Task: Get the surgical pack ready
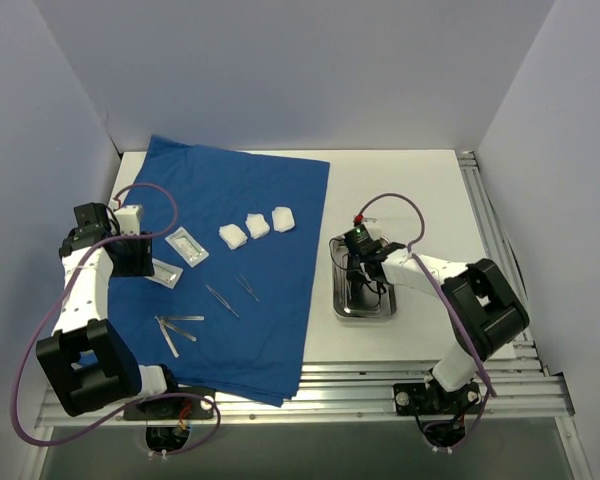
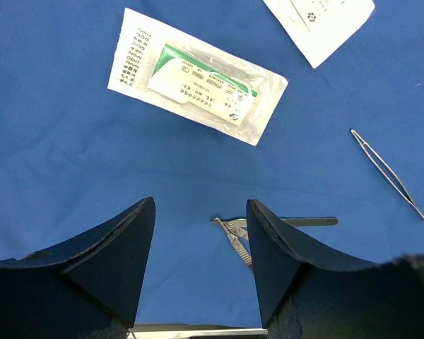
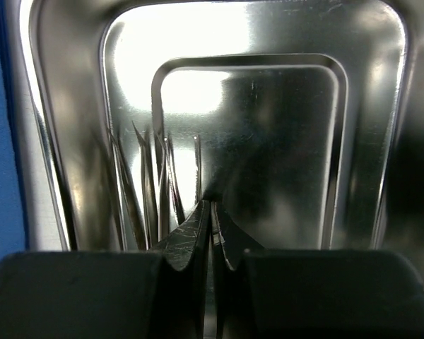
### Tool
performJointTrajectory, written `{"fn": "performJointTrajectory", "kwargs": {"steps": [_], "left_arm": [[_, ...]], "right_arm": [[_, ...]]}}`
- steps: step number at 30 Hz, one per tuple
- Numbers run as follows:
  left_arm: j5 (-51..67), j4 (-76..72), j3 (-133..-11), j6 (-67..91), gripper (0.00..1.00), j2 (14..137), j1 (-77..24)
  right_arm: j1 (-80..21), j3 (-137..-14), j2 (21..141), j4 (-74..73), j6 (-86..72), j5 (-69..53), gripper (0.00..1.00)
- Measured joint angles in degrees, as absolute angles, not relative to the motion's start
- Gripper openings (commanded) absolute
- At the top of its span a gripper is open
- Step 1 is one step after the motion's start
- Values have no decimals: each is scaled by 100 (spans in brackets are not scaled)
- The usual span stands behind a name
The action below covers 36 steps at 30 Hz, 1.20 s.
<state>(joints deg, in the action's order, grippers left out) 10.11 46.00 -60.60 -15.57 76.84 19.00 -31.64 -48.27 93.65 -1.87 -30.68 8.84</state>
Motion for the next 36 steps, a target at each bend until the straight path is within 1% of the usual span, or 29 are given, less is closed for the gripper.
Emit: {"fn": "performJointTrajectory", "kwargs": {"steps": [14, 18, 21, 22, 24, 25, 27, 28, 29, 31, 36], "left_arm": [[1011, 4600, -6060, -1559, 64, 7684, 1900], [1011, 4600, -6060, -1562, 64, 7684, 1900], [1011, 4600, -6060, -1564, 64, 7684, 1900], [1011, 4600, -6060, -1564, 64, 7684, 1900], [1002, 4600, -6060, -1562, 64, 7693, 1900], [996, 4600, -6060, -1562, 64, 7701, 1900], [952, 4600, -6060, -1559, 64, 7741, 1900], [928, 4600, -6060, -1559, 64, 7762, 1900], [906, 4600, -6060, -1557, 64, 7782, 1900], [843, 4600, -6060, -1549, 64, 7791, 1900], [757, 4595, -6060, -1538, 64, 7791, 1931]], "right_arm": [[-3306, -4768, 9299, -231, -3306, 735, 0], [-3317, -4888, 9233, -626, -3280, 985, 0], [-3422, -5236, 9107, -998, -3181, 1245, 7], [-3498, -5417, 9056, -1081, -3133, 1337, 15], [-3778, -5824, 9002, -1116, -3002, 1444, 23], [-3968, -6064, 9006, -1107, -2906, 1404, 32], [-4399, -6543, 9107, -1011, -2716, 1256, 43], [-4593, -6810, 9214, -961, -2600, 1168, 53], [-4788, -7063, 9376, -871, -2519, 1074, 56], [-5162, -7618, 9843, -768, -2279, 906, 60], [-5649, -8597, 11177, -635, -1916, 451, 60]]}}
